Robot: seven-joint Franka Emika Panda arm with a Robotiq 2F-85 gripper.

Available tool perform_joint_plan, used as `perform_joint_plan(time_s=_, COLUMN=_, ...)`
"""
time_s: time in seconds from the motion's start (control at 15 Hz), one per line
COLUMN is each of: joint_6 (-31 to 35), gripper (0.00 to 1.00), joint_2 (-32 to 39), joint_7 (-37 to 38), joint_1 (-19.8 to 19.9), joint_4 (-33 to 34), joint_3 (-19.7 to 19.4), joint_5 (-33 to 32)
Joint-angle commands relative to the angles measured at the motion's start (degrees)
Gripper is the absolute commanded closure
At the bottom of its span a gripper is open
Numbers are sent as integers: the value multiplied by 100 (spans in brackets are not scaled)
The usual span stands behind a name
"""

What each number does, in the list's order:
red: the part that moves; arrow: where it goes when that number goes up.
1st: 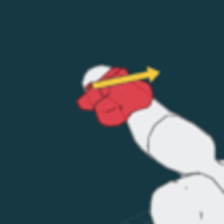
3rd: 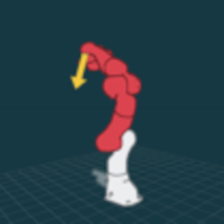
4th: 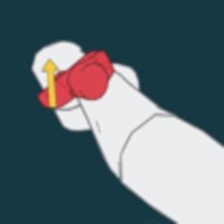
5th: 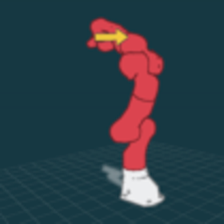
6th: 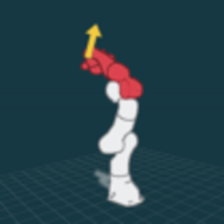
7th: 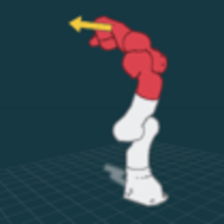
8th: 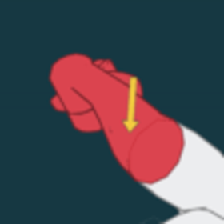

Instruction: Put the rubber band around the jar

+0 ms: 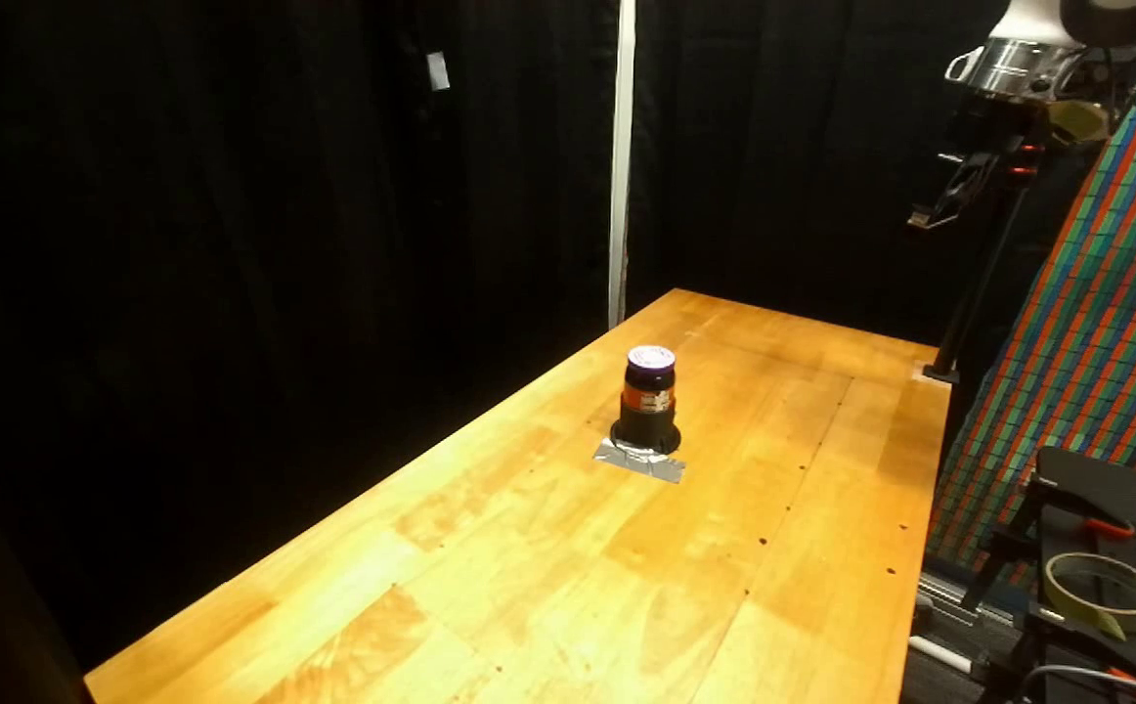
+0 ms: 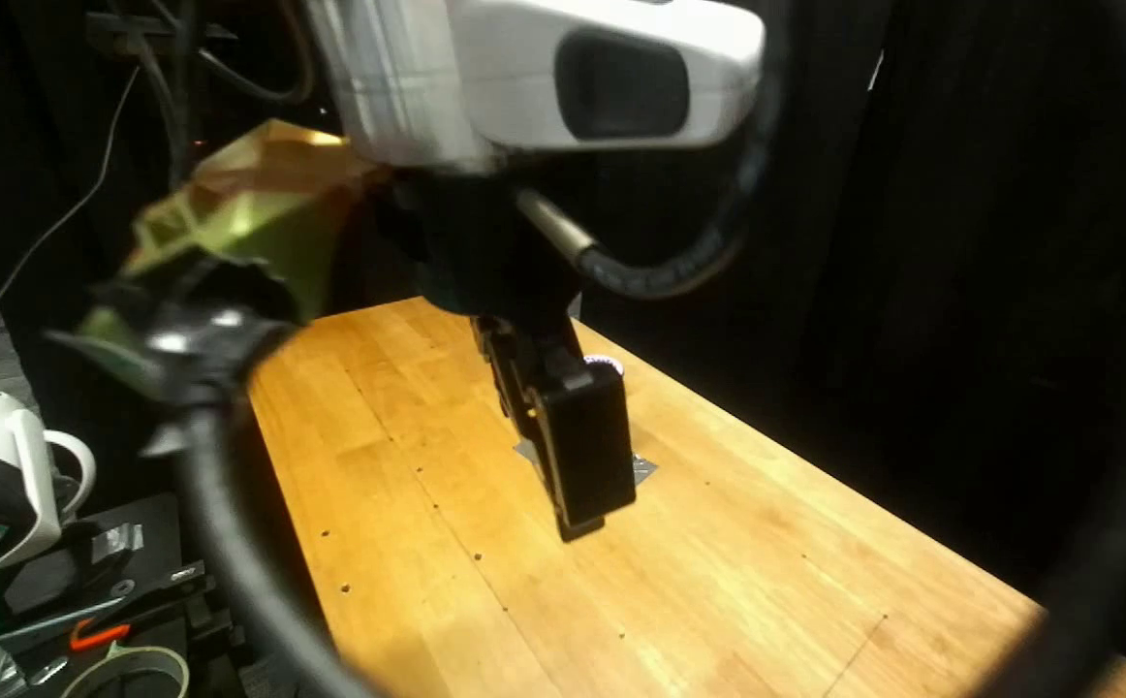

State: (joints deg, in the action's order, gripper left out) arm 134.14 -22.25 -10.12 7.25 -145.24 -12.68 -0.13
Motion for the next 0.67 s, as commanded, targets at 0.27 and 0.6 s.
perform_joint_plan(time_s=0.27, joint_6=-1058, gripper=0, joint_2=2768, joint_7=-1762, joint_1=-899, joint_4=2352, joint_3=277, joint_5=2280)
perform_joint_plan(time_s=0.6, joint_6=-1813, gripper=0, joint_2=4343, joint_7=-1729, joint_1=-627, joint_4=3948, joint_3=1060, joint_5=2165)
